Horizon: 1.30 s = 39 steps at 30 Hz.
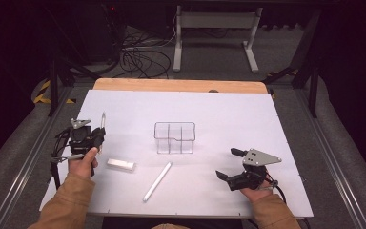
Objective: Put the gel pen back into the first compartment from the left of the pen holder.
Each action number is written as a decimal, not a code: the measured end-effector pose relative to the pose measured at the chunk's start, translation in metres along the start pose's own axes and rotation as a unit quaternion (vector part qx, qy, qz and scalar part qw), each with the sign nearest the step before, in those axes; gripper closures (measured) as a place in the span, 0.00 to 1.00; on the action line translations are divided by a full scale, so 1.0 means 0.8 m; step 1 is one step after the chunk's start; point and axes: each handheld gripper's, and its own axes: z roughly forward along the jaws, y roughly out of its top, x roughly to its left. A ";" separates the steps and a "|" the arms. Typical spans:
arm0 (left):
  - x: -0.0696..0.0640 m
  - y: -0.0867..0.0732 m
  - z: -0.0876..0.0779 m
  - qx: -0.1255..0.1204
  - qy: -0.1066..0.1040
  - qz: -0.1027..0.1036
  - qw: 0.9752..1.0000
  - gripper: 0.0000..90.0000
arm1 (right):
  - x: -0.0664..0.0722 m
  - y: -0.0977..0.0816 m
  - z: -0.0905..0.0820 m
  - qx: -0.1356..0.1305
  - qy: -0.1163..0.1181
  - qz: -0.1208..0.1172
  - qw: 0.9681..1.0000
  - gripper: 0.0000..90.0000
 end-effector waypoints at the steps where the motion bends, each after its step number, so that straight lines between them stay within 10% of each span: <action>1: -0.001 0.001 -0.002 -0.006 -0.005 0.003 1.000 0.87 | 0.000 0.000 0.000 0.000 0.000 0.000 1.000 0.02; 9: -0.008 0.008 -0.018 -0.039 -0.059 0.018 0.997 0.87 | 0.000 0.000 0.001 0.001 0.001 -0.001 1.000 0.02; 21: -0.022 0.016 -0.032 -0.084 -0.147 0.041 0.985 0.87 | 0.002 -0.001 0.002 0.004 0.002 -0.001 1.000 0.02; 39: -0.071 0.038 -0.036 -0.098 -0.190 0.069 0.975 0.87 | 0.002 -0.001 0.003 0.004 0.003 -0.002 1.000 0.02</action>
